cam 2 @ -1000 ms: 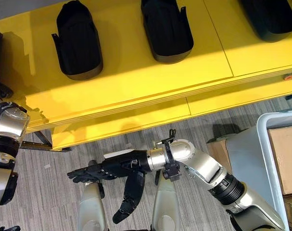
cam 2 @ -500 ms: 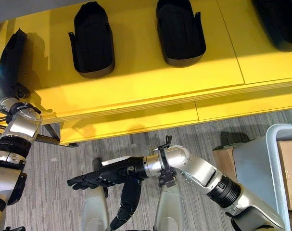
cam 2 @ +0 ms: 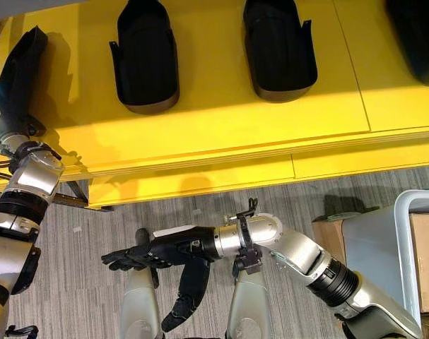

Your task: Move parts from the plastic box to the shelf.

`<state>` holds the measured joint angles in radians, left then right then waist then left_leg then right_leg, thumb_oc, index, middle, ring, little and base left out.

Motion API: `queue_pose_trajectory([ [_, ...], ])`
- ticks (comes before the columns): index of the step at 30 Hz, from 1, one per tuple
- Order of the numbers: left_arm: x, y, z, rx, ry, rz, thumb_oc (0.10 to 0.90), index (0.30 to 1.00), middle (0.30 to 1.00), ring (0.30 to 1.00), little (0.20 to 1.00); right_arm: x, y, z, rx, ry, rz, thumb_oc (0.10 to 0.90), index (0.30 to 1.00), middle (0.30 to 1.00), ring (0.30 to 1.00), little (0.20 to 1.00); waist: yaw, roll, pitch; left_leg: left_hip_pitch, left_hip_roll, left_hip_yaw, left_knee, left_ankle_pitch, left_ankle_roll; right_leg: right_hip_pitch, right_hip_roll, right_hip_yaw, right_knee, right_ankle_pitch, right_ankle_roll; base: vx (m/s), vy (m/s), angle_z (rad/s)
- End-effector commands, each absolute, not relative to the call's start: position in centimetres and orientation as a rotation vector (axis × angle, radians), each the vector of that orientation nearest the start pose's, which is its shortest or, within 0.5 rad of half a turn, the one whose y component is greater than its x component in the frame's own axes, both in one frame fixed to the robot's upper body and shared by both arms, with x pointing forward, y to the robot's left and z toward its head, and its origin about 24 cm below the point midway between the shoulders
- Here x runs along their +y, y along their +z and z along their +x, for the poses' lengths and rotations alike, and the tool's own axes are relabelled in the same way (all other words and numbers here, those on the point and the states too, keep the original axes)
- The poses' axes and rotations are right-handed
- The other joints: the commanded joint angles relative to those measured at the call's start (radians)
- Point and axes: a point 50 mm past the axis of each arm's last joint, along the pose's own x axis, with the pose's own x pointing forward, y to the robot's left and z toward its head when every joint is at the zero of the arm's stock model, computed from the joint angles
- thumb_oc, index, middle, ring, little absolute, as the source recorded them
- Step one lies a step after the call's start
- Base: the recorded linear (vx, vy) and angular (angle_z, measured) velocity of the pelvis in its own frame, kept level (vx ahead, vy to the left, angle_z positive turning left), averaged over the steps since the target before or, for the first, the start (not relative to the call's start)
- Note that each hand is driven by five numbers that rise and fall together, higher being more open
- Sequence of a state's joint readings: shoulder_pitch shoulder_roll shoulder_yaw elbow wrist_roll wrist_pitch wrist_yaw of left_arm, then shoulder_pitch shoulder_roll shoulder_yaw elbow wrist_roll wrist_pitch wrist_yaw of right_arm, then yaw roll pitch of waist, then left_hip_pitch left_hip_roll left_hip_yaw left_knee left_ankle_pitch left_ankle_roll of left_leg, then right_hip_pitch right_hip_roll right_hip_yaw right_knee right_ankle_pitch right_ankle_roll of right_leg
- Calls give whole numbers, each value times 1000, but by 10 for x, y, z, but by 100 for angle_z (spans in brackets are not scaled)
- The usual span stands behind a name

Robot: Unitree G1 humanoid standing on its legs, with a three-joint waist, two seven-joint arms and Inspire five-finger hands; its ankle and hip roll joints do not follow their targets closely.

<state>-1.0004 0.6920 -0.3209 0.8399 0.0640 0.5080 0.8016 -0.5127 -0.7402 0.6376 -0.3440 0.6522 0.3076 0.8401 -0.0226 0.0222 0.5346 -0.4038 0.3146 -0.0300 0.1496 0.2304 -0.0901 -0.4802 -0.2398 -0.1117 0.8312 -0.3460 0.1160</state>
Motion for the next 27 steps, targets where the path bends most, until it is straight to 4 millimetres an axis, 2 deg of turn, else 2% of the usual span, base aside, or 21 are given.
queue_pose_trajectory([
  [1, 329, 299, 351, -173, 1302, 1013, 400, 300, 300, 300, 300, -54, 180, 212, -226, 1772, -150, 900, 1000, 1000, 1000, 1000, -16, -77, -24, 67, 34, 35, 79, -111, -52, 115, -13, -27, -208, 132, -12, 0, 0, 0],
  [4, 335, 304, 348, -152, 1322, 1020, 400, 300, 300, 300, 300, -54, 181, 212, -216, 1774, -147, 900, 1000, 1000, 1000, 1000, -20, -73, -29, 68, 35, 36, 72, -107, -53, 120, -13, -29, -234, 148, -11, 0, 0, 0],
  [7, 339, 326, 343, -142, 1371, 1033, 400, 300, 300, 300, 300, -53, 182, 213, -194, 1780, -161, 900, 1000, 1000, 1000, 1000, -25, -71, -25, 63, 37, 41, 64, -99, -55, 116, -12, -27, -245, 159, -7, -10, 62, -3],
  [12, 337, 348, 341, -159, 1381, 1030, 400, 300, 300, 300, 300, -56, 179, 213, -164, 1778, -162, 900, 1000, 1000, 1000, 1000, -32, -77, -29, 57, 45, 42, 65, -98, -58, 122, -10, -31, -261, 166, -4, 61, 57, -1],
  [19, 336, 353, 340, -164, 1381, 1036, 400, 300, 300, 300, 300, -57, 179, 211, -156, 1785, -155, 900, 1000, 1000, 1000, 1000, -33, -83, -28, 53, 47, 44, 70, -100, -58, 121, -8, -33, -261, 167, -3, 47, 21, 1],
  [21, 334, 351, 341, -162, 1374, 1032, 400, 300, 300, 300, 300, -57, 179, 208, -158, 1790, -140, 900, 1000, 1000, 1000, 1000, -25, -95, -19, 37, 40, 40, 94, -110, -53, 116, -6, -38, -227, 145, -8, 158, 30, 0],
  [27, 336, 346, 343, -155, 1338, 1001, 400, 300, 300, 300, 300, -56, 175, 207, -145, 1779, -136, 900, 1000, 1000, 1000, 1000, -15, -99, -15, 28, 36, 30, 112, -117, -48, 113, -1, -39, -203, 132, -15, 58, -8, 2],
])
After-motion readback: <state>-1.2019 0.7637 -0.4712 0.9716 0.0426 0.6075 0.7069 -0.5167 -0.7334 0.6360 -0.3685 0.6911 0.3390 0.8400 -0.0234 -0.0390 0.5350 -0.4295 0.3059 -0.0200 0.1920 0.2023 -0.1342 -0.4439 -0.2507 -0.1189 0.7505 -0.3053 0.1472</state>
